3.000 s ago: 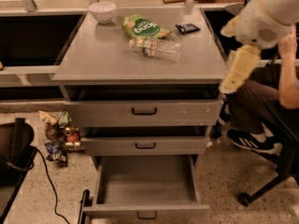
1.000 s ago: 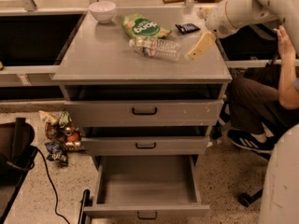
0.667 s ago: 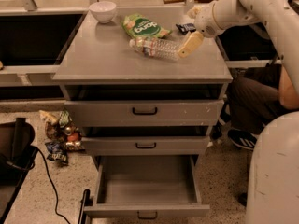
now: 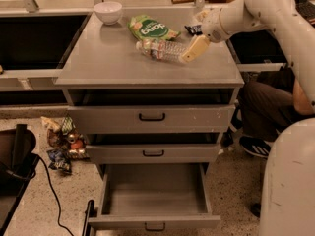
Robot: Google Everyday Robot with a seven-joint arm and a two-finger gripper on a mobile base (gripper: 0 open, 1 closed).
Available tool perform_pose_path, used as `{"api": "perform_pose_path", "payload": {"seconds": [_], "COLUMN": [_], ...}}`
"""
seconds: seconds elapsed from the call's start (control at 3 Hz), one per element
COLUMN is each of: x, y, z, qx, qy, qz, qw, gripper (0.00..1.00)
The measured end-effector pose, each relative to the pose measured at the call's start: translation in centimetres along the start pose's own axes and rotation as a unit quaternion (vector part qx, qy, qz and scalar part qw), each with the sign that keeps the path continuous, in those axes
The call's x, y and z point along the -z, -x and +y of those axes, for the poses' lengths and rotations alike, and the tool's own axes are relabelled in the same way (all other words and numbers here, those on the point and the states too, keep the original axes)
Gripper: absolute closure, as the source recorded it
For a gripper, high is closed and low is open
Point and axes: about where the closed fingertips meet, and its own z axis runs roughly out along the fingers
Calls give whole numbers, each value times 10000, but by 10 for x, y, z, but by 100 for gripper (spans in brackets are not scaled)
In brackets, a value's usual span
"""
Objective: Place water bottle into bottom drawer
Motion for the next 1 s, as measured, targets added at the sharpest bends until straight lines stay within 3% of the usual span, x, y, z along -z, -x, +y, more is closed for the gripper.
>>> {"api": "perform_pose_path", "payload": {"seconds": [0.33,0.67,1.0], "x": [-27,-43,-57], "y": [2,15,24], "z": [-5,0,9], "qx": [-275,-475,-653], "qy": [-274,-346,-232], "qz": [-201,-375,-344], "qw": [9990,9976,9970], "gripper": [0,0,0]}}
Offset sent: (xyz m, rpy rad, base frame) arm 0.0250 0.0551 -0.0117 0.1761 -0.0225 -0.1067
